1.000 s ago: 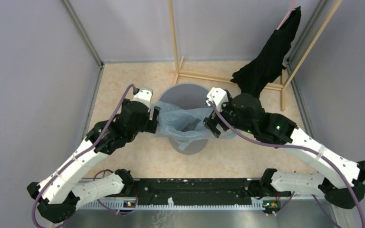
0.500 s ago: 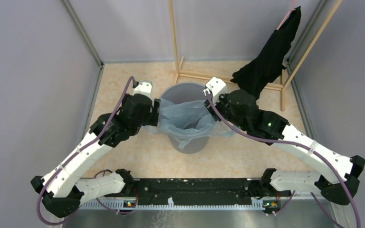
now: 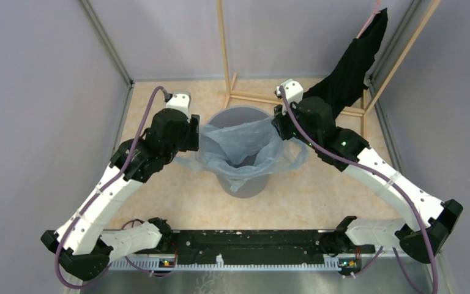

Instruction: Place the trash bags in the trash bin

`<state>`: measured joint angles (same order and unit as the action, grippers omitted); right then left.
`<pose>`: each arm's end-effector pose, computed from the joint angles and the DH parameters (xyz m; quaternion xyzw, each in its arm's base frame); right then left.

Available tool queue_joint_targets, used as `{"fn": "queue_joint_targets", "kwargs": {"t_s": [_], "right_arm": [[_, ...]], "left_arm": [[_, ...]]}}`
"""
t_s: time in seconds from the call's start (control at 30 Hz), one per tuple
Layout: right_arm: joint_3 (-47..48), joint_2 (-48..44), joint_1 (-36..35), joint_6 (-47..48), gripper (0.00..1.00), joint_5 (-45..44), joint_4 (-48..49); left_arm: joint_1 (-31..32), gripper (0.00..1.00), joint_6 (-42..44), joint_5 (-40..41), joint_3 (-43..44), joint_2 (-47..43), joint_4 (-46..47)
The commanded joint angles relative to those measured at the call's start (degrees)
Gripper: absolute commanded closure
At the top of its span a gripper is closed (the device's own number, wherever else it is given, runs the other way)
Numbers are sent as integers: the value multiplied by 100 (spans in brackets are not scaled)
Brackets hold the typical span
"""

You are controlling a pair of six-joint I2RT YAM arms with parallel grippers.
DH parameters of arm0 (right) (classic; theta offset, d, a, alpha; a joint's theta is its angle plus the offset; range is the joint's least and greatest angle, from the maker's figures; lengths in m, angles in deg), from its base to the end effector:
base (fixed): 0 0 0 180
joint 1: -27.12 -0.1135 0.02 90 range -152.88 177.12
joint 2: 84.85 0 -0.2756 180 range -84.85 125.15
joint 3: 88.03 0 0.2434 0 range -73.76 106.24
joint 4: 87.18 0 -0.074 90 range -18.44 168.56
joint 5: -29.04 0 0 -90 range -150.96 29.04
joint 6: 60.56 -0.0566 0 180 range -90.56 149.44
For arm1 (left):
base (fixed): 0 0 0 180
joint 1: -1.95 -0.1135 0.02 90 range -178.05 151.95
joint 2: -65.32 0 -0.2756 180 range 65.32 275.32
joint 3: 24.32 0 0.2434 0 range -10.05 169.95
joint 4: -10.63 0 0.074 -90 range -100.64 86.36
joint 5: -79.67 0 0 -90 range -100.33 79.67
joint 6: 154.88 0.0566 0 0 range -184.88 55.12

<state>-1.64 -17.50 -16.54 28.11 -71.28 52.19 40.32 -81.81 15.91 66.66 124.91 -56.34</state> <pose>0.1984 0.1753 0.3995 -0.2502 0.7864 0.1455 0.5457 0.1643 -0.0982 0.4054 0.0591 0.8703 -0.0278 0.4881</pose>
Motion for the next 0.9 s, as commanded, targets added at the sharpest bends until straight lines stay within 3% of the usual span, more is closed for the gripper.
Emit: {"fn": "queue_joint_targets", "kwargs": {"t_s": [0.0, 0.17, 0.3, 0.43, 0.57, 0.73, 0.8, 0.87], "right_arm": [[325, 91, 177, -357, 82, 191, 137], [308, 128, 330, -439, 78, 57, 187], [299, 200, 466, -465, 85, 22, 226], [277, 293, 635, -581, 86, 128, 295], [348, 481, 790, -759, 86, 264, 287], [431, 549, 1073, -930, 75, 350, 295], [423, 565, 1212, -1009, 76, 468, 322], [363, 604, 1326, -1075, 83, 688, 414]], "left_arm": [[-76, 37, 251, 136, 363, 160, 364], [-122, 44, 389, 259, 627, 465, 430], [-172, 50, 544, 206, 715, 704, 620], [-449, 59, 817, 181, 757, 1094, 993], [-1109, 60, 800, -589, 960, 1585, 1252], [-1905, 64, 634, -1863, 953, 1843, 1698], [-2082, 66, 547, -2278, 918, 1911, 1847], [-2185, 68, 489, -2556, 823, 1958, 1973]]}}
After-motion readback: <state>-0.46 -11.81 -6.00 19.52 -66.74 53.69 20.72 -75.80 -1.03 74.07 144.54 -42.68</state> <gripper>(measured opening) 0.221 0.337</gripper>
